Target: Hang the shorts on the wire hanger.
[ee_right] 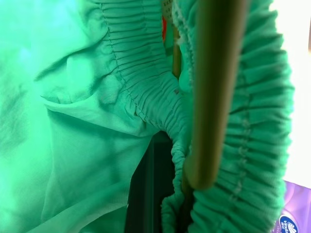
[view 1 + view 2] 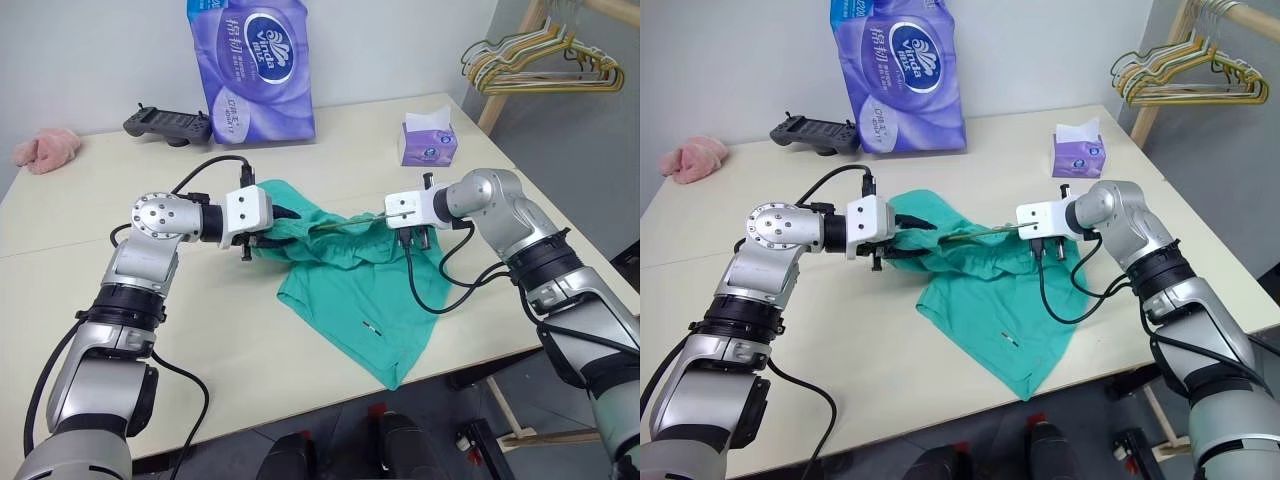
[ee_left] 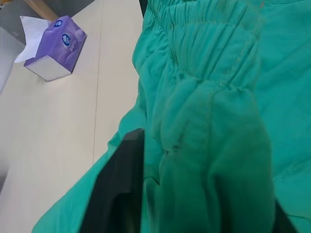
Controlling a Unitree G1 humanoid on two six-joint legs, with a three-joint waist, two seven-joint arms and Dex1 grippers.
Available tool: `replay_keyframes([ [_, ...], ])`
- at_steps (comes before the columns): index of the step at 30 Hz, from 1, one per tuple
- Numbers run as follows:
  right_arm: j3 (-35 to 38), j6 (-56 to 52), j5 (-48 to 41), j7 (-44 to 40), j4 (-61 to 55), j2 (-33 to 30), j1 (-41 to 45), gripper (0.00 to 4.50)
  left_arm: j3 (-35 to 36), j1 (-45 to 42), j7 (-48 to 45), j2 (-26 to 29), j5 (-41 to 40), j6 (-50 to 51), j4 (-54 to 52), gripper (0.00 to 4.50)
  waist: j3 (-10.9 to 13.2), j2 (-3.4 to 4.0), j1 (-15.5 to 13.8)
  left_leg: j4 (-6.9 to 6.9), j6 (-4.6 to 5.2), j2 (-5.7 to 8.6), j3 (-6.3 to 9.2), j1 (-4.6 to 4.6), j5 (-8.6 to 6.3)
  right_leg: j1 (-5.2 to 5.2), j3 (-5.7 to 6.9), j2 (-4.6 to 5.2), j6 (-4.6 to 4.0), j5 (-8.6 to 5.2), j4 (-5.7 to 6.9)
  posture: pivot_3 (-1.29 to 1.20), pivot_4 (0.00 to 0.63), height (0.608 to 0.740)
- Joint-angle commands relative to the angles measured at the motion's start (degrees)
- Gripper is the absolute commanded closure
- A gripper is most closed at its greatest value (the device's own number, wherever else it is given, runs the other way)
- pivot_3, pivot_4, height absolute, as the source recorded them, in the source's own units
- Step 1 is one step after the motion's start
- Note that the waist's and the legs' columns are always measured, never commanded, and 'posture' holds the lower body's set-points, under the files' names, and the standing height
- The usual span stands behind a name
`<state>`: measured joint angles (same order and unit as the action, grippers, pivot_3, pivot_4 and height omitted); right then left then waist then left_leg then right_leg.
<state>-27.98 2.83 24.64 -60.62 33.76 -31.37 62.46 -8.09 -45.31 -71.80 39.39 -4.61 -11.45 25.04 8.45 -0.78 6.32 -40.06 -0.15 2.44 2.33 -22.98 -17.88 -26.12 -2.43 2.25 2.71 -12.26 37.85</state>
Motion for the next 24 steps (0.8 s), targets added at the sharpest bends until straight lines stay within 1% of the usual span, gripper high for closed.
replay_keyframes([
  [1,2.48,-0.26,-0.78,0.72,-2.11,-0.49,1.45,4.5,2.25,-2.11,-0.79,1.12,-2.37,1.55,-2.14,1.21,0.0,0.0,0.0,0.0,0.0,0.0,0.0,0.0,0.0,0.0,0.0,0.0,0.0,0.0,0.0,-0.07,0.11,0.74],
  [4,2.74,-0.56,-0.89,0.62,-2.51,-0.92,0.96,4.5,2.69,-2.16,-2.51,2.56,-3.64,3.64,-3.36,0.32,0.0,0.0,0.11,0.0,0.0,0.0,0.0,0.0,0.0,0.0,0.0,0.0,0.0,0.0,0.0,-0.07,0.106,0.74],
  [5,3.06,-0.62,-0.97,0.55,-2.73,-1.58,0.39,4.5,3.31,-2.37,-4.14,4.17,-4.52,5.07,-3.66,0.03,0.0,0.0,0.14,0.0,0.0,0.0,0.0,0.0,0.0,0.0,0.0,0.0,0.0,0.0,0.0,-0.07,0.104,0.74],
  [7,3.56,-0.88,-1.1,0.33,-3.19,-2.69,-0.63,4.5,4.32,-2.56,-5.99,6.56,-5.43,6.64,-3.93,0.03,0.0,0.0,0.18,0.01,0.0,-0.01,0.01,0.0,0.0,0.0,0.0,0.0,0.0,0.0,0.0,-0.07,0.104,0.74],
  [11,4.52,-2.31,-1.87,-0.77,-5.24,-4.2,-2.59,4.5,5.38,-1.65,-7.67,9.6,-6.13,7.16,-3.99,0.03,0.0,0.0,0.15,0.0,0.0,0.0,0.02,0.0,0.0,0.01,0.02,0.0,0.0,0.0,0.0,-0.06,0.101,0.74],
  [14,5.11,-3.34,-2.51,-1.33,-6.87,-5.17,-3.93,4.5,6.63,-1.59,-6.22,9.54,-6.0,4.61,-3.83,0.03,0.0,0.0,0.1,0.0,0.0,0.0,0.03,0.0,0.0,0.02,0.03,0.0,0.0,0.0,0.0,-0.06,0.101,0.74],
  [16,5.49,-3.96,-2.81,-1.53,-7.79,-5.84,-4.79,4.5,7.23,-1.02,-6.42,9.65,-7.08,5.61,-4.62,0.03,0.0,0.0,0.12,0.0,0.0,0.0,0.01,0.0,0.0,0.01,0.02,0.0,0.0,0.0,0.0,-0.06,0.099,0.74],
  [20,7.92,-6.27,-4.17,-2.41,-8.84,-9.36,-7.84,4.5,9.61,3.64,-7.06,11.82,-9.75,8.39,-8.29,0.03,0.0,0.0,0.04,0.02,0.0,-0.01,0.02,0.0,0.0,0.0,0.02,0.0,0.0,0.0,0.01,-0.05,0.1,0.74],
  [24,11.39,-12.61,-7.74,-4.37,-13.37,-11.73,-11.22,4.5,12.46,8.84,-5.55,11.78,-13.03,10.65,-13.43,0.03,-0.01,0.0,-0.27,-0.01,0.0,-0.01,0.01,-0.01,0.0,0.03,0.01,0.01,0.0,0.0,0.0,-0.05,0.102,0.74],
])
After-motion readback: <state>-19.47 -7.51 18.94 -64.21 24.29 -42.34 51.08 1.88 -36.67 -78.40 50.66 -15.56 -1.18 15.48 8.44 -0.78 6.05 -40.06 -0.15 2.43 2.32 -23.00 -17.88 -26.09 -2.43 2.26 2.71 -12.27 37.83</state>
